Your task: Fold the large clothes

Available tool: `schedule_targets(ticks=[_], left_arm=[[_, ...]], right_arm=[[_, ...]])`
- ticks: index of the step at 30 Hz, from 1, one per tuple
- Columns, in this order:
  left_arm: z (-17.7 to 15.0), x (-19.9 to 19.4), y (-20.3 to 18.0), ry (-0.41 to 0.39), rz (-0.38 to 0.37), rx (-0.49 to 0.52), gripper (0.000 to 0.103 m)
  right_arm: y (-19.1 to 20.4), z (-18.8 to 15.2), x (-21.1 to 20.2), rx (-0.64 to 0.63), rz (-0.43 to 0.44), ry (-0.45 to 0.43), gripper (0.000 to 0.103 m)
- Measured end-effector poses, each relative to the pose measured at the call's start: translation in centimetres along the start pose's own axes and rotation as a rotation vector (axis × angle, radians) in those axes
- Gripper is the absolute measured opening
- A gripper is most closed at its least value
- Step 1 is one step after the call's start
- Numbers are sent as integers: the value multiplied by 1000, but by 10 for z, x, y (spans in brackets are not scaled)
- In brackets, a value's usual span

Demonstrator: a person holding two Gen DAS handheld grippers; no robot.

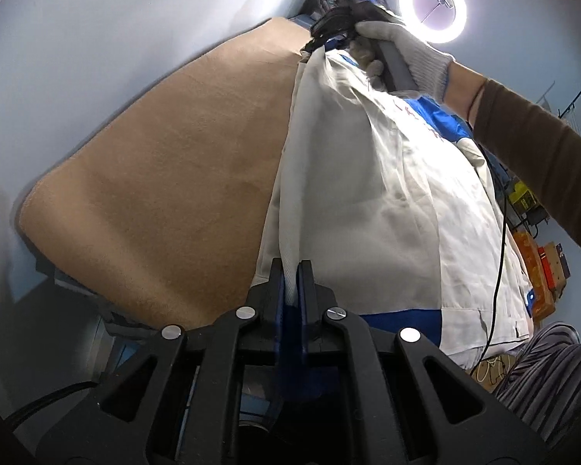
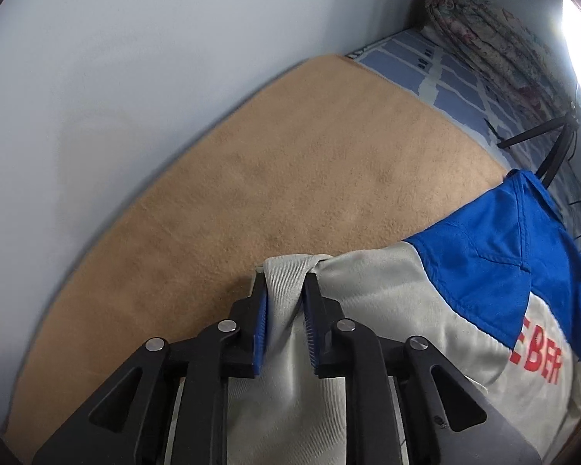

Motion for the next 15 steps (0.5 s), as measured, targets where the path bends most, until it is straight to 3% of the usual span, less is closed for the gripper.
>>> schedule_targets(ticks=[4,6,12,15], left_arm=[[1,-5,-2,-7,11,13,9],[-2,-6,-4,-6,5,11,9],[-12,-2,-6,-8,29,33,9],[-15,4,-7,-7,42,48,9]], right_arm=[[-20,3,-46,127,158,-95,33],[-32,-10,-74,195,223,-147,35],[-2,-87,-75,94,235,-85,34],[6,-115,-42,15,126,-39,34]])
Point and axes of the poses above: each gripper's, at about its wrist camera, not at the fingertips, and x roughly the way its jaws point, y to its left, z to its top, the point moved 9 cm from there along x, roughly the way its jaws point, and after that the axes turned 6 degrees about -z, right-handed, at the moved point
